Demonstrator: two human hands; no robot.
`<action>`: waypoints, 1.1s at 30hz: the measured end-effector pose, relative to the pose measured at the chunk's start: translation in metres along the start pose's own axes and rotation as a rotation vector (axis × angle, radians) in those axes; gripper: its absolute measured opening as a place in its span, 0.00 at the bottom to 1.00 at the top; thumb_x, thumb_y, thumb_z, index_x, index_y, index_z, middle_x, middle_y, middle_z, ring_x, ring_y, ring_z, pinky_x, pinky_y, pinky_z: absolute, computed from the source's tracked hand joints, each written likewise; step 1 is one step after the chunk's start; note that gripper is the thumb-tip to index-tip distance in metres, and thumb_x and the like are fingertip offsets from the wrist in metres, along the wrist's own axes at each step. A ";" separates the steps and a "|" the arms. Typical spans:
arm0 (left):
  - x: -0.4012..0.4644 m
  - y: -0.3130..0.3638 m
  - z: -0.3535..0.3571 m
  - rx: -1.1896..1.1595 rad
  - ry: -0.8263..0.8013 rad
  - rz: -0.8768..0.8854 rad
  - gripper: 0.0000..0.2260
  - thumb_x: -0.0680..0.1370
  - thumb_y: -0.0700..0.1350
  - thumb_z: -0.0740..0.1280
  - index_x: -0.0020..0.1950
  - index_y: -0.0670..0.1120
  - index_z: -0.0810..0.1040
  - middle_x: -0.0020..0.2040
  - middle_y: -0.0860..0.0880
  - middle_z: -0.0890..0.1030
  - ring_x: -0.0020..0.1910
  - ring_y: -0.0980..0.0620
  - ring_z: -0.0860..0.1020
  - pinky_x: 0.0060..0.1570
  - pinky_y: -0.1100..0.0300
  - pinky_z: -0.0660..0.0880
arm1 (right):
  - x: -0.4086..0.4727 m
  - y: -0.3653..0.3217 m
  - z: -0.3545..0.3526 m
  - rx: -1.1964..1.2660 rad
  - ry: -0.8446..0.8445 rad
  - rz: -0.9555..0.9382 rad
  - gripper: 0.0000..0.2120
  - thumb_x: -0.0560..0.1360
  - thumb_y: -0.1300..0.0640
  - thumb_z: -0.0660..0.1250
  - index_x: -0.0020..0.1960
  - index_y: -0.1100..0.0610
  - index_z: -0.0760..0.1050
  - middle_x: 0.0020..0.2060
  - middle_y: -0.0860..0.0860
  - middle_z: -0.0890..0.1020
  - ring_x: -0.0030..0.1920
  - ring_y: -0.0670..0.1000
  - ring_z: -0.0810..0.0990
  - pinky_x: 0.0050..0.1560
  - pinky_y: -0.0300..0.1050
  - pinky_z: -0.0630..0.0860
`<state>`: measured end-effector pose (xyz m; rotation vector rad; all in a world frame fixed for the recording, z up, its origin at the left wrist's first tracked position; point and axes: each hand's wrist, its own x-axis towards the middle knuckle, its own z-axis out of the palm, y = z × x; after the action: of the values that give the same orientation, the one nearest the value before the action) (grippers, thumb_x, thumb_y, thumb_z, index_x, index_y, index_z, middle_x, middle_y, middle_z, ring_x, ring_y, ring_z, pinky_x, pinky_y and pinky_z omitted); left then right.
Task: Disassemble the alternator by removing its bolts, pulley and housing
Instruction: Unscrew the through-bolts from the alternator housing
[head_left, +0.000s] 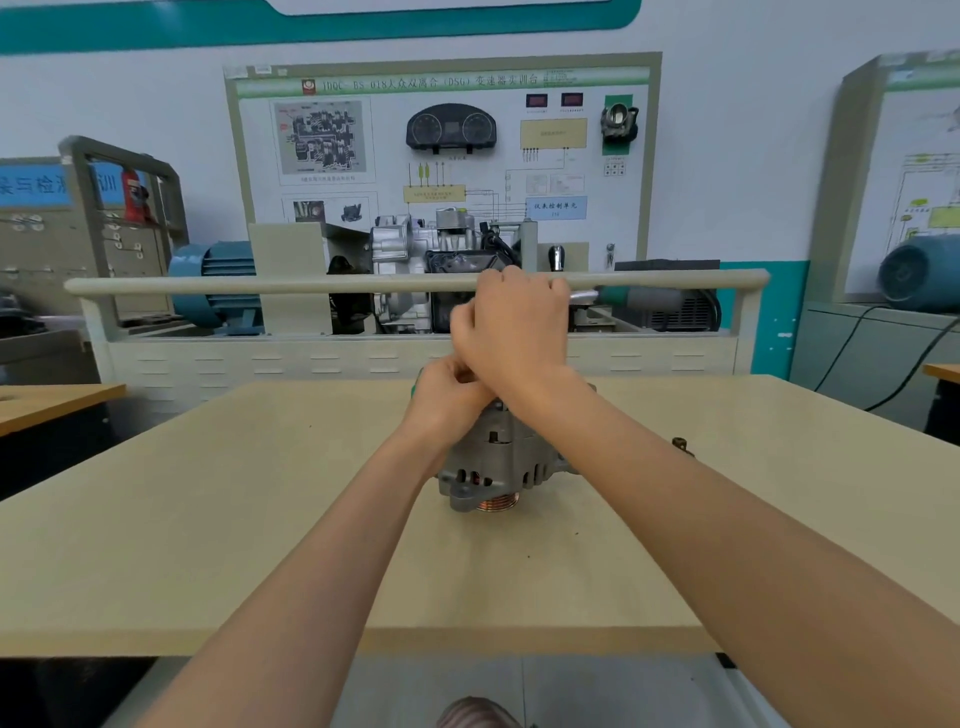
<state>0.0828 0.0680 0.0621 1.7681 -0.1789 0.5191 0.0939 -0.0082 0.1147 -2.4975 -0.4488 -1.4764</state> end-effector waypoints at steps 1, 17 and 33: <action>-0.001 0.000 -0.001 -0.003 -0.018 0.016 0.10 0.74 0.37 0.67 0.36 0.50 0.77 0.26 0.60 0.80 0.29 0.64 0.77 0.27 0.72 0.71 | 0.001 0.000 0.000 0.129 0.017 -0.008 0.11 0.75 0.53 0.57 0.35 0.56 0.67 0.31 0.48 0.68 0.36 0.51 0.67 0.49 0.49 0.64; -0.001 0.000 -0.004 -0.045 -0.048 0.024 0.13 0.74 0.33 0.66 0.33 0.48 0.76 0.25 0.58 0.79 0.26 0.66 0.77 0.25 0.73 0.70 | -0.006 0.003 0.000 -0.059 0.012 0.012 0.09 0.75 0.54 0.56 0.46 0.57 0.72 0.40 0.52 0.73 0.44 0.54 0.72 0.50 0.49 0.63; -0.007 0.002 -0.010 -0.018 -0.072 0.020 0.09 0.79 0.34 0.62 0.56 0.37 0.79 0.52 0.41 0.83 0.53 0.48 0.80 0.51 0.57 0.78 | -0.001 -0.031 0.012 1.089 -0.023 0.035 0.26 0.72 0.64 0.63 0.20 0.51 0.55 0.14 0.45 0.57 0.20 0.45 0.57 0.28 0.40 0.58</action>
<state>0.0735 0.0761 0.0627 1.7701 -0.2514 0.4672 0.0924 0.0247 0.1085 -1.6175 -0.8972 -0.8067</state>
